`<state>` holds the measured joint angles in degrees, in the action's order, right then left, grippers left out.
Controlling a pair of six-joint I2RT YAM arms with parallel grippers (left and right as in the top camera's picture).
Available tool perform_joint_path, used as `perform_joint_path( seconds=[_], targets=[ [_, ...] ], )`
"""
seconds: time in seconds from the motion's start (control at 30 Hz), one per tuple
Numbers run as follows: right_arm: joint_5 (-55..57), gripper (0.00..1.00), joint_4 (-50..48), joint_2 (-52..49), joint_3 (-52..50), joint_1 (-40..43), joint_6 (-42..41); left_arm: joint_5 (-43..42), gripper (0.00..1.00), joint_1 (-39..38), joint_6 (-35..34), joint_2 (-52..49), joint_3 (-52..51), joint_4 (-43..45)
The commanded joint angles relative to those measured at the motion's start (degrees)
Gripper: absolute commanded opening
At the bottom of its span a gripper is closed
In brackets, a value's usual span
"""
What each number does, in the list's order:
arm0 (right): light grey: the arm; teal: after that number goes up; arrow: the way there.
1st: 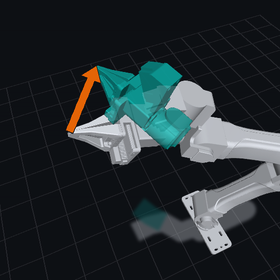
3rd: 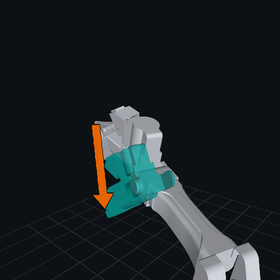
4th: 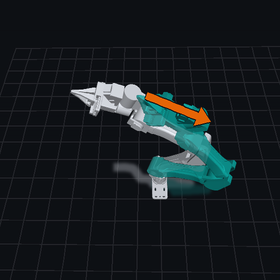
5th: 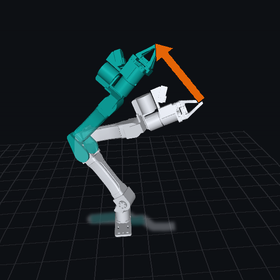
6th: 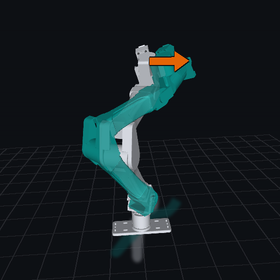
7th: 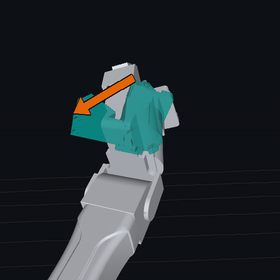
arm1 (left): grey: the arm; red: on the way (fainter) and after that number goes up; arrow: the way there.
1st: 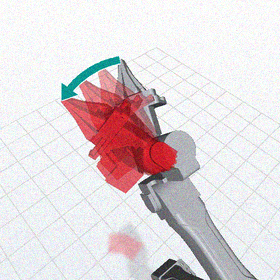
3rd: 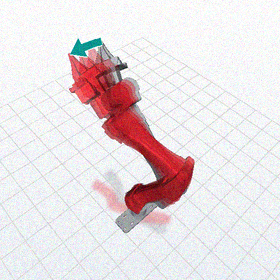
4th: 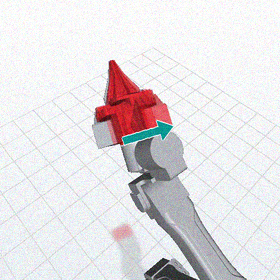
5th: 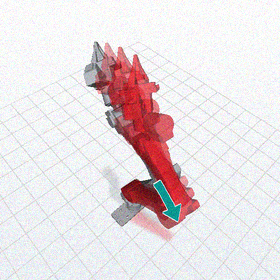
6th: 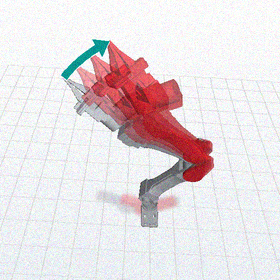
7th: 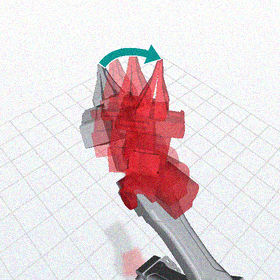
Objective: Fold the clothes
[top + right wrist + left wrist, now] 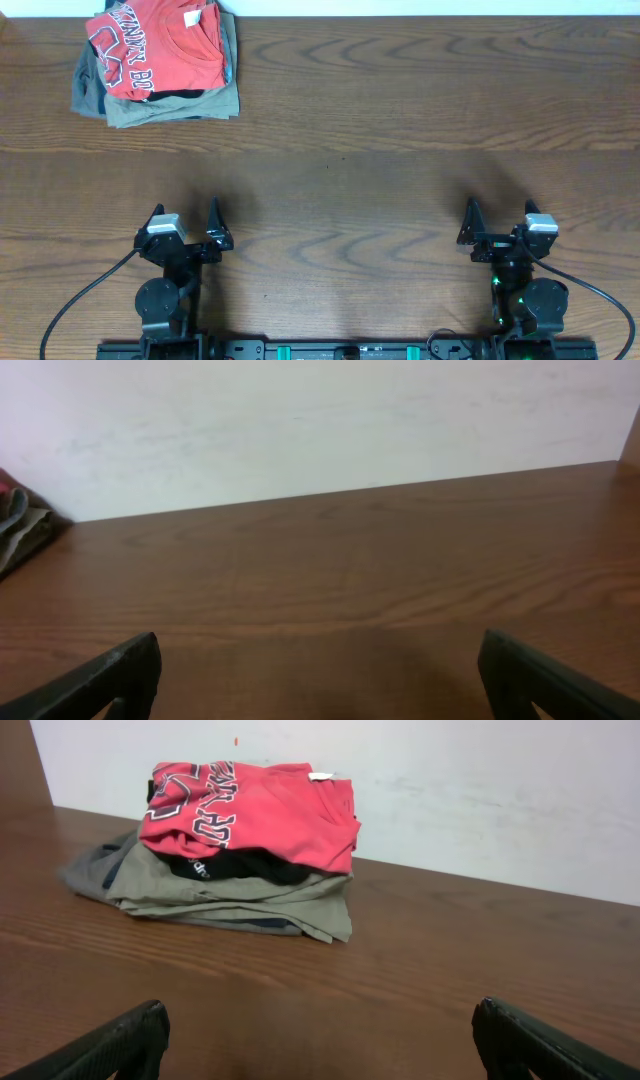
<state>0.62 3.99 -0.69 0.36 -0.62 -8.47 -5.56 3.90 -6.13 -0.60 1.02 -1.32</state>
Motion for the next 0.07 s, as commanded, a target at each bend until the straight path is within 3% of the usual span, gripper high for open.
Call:
perform_joint_path(
  seconds=[0.0,0.03],
  targets=[
    [-0.6,0.99,0.3,0.3,-0.1,-0.3,0.8,-0.6,0.98,-0.1,0.3,0.2,-0.8,-2.3],
    [-0.6,0.99,0.3,0.3,-0.1,-0.3,0.8,-0.6,0.98,-0.1,0.3,0.2,-0.8,-2.3]
  ],
)
